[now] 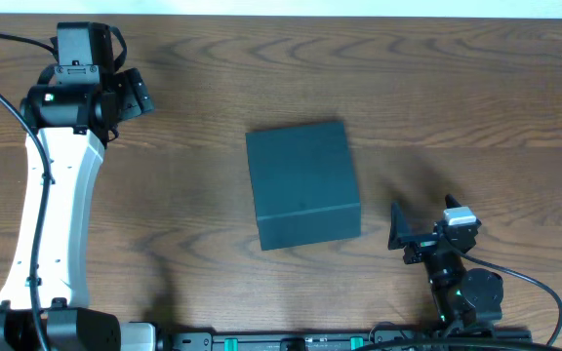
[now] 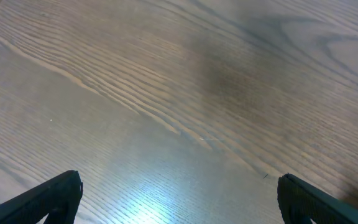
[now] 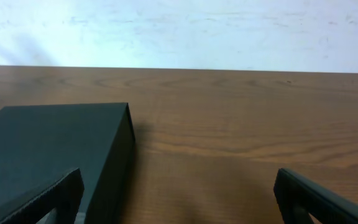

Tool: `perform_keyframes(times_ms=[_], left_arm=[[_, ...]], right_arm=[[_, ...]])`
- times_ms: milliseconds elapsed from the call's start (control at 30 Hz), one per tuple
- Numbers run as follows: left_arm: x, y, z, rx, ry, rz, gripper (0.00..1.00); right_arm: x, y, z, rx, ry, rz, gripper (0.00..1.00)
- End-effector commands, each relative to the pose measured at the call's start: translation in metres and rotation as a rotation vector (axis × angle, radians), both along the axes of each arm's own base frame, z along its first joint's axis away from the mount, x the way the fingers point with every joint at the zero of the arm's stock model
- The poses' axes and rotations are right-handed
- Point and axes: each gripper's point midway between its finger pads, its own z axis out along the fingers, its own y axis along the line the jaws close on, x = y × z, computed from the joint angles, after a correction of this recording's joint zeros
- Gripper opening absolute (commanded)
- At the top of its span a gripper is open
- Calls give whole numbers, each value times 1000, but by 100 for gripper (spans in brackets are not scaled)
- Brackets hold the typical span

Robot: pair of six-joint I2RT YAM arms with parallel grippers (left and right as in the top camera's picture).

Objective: Pack container

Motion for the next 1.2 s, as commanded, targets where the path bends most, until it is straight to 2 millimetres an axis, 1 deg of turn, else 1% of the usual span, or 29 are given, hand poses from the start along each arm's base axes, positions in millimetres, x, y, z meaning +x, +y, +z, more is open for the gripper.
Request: perform_keyframes(times_ms=[0, 600, 667, 733, 767, 867, 967, 1033, 1100, 1167], left_arm=[[0, 4, 0, 19, 6, 7, 99], [0, 5, -1, 27, 9, 8, 99], [-1, 5, 3, 27, -1, 8, 99], [-3, 7, 13, 44, -27, 8, 99], [-3, 10, 22, 65, -56, 14, 99], [5, 14, 66, 86, -236, 35, 99], [8, 14, 130, 84, -484, 44, 99], [2, 12, 171, 81, -631, 43, 99], [-9, 9, 209, 78, -766, 43, 99], [-23, 7, 238, 75, -870, 41, 99]], right_arm=[[1, -4, -3, 12, 1, -22, 99], [1, -4, -3, 12, 1, -22, 99], [1, -4, -3, 12, 1, -22, 99], [1, -4, -3, 12, 1, -22, 99], [1, -4, -3, 12, 1, -22, 99], [1, -4, -3, 12, 1, -22, 99], [1, -4, -3, 12, 1, -22, 99], [1, -4, -3, 12, 1, -22, 99], [1, -4, -3, 12, 1, -22, 99], [1, -4, -3, 12, 1, -22, 99]])
